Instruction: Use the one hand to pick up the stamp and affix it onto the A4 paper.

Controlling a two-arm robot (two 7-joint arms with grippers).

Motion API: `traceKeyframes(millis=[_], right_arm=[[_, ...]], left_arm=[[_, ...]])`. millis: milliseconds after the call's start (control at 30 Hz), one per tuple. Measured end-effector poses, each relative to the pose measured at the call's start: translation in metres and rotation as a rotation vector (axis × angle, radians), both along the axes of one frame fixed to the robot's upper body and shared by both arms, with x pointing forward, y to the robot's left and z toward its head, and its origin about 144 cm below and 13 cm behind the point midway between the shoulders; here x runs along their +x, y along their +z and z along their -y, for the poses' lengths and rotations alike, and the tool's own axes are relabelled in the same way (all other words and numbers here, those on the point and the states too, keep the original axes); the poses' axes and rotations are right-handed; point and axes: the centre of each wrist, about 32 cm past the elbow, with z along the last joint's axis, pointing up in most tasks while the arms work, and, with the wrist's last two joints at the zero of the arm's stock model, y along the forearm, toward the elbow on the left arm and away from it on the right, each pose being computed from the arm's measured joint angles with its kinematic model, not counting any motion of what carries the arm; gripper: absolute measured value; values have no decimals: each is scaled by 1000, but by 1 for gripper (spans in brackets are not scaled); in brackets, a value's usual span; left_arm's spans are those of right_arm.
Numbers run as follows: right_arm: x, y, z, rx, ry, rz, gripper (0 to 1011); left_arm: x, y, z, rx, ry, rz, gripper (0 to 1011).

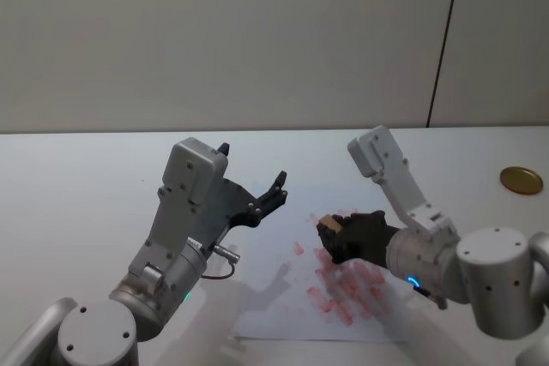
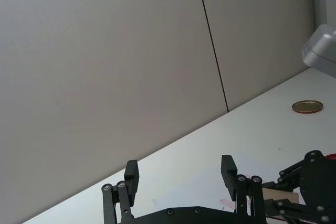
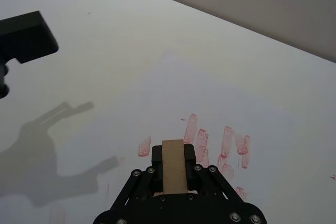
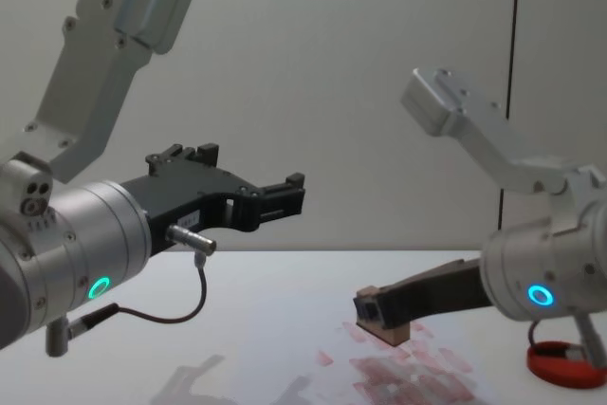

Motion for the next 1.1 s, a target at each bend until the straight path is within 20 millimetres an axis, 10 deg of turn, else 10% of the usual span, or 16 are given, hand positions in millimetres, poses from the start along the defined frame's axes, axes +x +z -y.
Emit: traceKeyframes(millis=[1100], right_arm=[[52,-23,-20,-24,-1,-10,218]], left_arm=[[0,0,0,0,0,0,993]])
